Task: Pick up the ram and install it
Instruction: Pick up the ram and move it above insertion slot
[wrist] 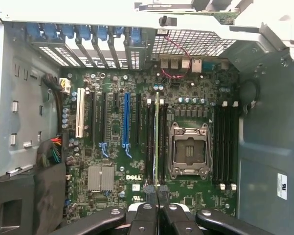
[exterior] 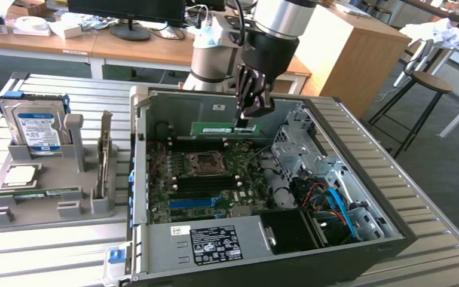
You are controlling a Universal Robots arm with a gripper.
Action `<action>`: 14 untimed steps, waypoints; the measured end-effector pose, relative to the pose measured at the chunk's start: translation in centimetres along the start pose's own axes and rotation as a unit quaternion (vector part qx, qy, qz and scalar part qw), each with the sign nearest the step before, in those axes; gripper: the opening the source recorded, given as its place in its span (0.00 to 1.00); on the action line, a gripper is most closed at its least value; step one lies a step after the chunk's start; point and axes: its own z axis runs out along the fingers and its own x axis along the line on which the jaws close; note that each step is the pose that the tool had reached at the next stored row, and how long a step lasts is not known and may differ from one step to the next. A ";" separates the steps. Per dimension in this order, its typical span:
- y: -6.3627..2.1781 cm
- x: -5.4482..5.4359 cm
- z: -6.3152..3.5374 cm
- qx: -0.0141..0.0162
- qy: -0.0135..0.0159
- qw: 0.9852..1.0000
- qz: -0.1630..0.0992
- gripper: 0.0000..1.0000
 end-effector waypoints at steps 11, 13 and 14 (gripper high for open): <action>-0.03 0.0 0.79 0.000 0.000 1.000 0.008 0.11; -0.04 0.0 0.92 0.000 0.000 1.000 0.012 0.11; -0.04 0.0 0.98 0.001 -0.001 1.000 0.014 0.11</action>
